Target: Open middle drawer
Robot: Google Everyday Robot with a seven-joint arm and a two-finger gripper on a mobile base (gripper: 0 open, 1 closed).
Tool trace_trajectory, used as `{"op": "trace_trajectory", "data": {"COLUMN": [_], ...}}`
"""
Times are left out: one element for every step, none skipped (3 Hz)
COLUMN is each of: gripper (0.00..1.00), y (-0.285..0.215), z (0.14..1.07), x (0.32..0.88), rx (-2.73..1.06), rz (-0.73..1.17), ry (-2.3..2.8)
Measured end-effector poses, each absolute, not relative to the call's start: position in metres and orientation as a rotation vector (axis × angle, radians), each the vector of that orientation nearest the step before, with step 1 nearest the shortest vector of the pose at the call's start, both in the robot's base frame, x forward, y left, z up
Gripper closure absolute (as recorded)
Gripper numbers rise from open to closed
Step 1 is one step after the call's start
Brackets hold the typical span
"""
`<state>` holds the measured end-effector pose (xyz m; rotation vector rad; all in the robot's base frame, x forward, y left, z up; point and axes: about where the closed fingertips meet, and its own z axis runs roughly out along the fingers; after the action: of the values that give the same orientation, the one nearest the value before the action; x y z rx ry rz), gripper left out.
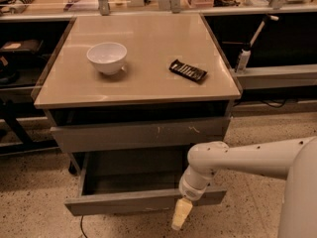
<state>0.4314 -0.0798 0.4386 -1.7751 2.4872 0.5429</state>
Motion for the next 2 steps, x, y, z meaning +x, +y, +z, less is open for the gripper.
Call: {"op": "trace_trajectory", "data": {"gripper": [0.0,0.0], "y": [-0.0797,-0.0751], "z": [0.4386,0.4315], "x": [0.4314,0.4355], "rx": [-1.775,-1.806], "rz": [0.543,0.526], "ry": [2.487,2.494]}}
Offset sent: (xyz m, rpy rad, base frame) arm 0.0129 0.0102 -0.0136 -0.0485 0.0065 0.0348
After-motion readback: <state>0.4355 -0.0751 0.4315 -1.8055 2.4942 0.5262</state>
